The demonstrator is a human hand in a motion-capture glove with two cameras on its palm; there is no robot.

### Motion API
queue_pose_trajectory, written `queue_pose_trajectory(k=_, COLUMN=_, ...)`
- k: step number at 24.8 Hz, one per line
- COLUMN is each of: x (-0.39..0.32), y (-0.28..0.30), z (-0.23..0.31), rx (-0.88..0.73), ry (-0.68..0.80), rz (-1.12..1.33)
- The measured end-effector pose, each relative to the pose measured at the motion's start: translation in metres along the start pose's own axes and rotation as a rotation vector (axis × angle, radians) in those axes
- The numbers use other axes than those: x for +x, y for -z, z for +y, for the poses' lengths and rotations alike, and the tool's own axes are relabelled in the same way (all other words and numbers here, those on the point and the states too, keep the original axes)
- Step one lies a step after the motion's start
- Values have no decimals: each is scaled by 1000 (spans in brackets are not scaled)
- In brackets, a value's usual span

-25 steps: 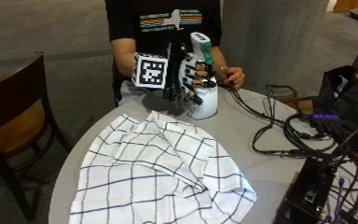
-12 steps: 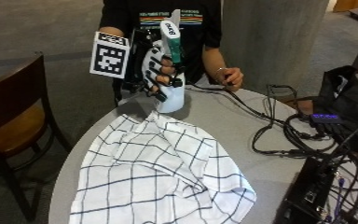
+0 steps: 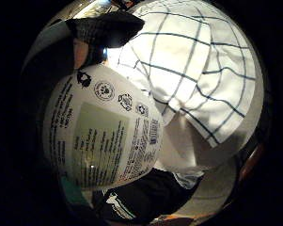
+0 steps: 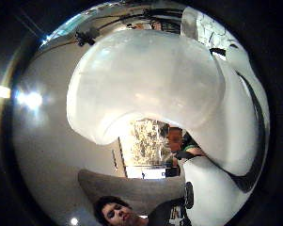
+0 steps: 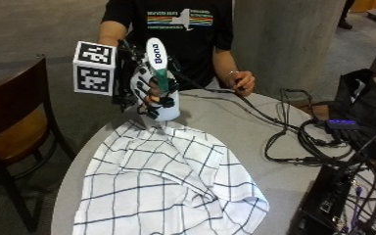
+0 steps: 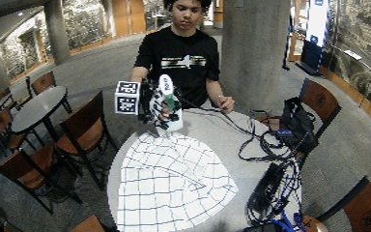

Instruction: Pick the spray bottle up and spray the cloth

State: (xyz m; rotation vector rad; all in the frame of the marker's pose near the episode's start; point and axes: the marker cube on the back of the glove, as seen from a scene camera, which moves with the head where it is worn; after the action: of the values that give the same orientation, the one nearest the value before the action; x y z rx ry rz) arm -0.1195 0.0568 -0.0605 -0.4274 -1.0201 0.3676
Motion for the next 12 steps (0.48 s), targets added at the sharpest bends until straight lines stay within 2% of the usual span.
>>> queue_pose_trajectory(k=12, x=0, y=24, z=-31, rx=8, ry=-173, rz=87)
